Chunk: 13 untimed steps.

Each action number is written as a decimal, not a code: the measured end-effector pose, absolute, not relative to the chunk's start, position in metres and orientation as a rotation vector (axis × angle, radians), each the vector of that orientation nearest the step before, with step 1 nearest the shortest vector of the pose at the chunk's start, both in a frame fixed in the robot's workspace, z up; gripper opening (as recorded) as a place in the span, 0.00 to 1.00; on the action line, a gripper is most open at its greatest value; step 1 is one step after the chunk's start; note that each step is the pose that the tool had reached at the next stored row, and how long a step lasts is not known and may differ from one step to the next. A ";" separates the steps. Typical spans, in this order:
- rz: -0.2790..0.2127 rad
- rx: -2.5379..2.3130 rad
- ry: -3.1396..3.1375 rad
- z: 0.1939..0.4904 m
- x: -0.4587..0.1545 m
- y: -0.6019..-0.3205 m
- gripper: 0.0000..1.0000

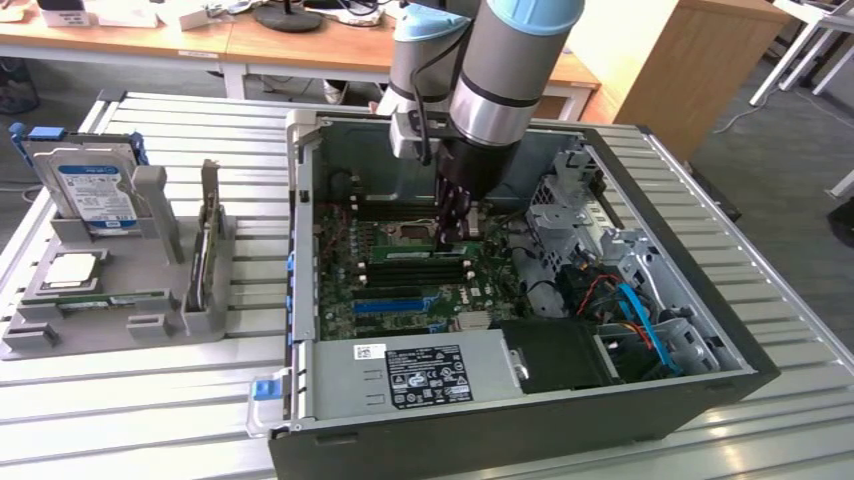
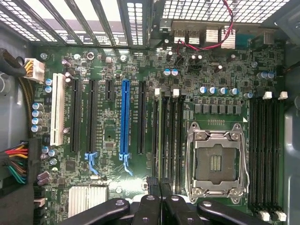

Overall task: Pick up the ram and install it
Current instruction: 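Insert the ram into the slot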

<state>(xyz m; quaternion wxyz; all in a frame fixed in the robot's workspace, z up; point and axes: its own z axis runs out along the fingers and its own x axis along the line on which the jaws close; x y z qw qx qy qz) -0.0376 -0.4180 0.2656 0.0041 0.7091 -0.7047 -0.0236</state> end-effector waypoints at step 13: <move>-0.073 2.222 -2.208 0.259 -0.038 -0.418 0.12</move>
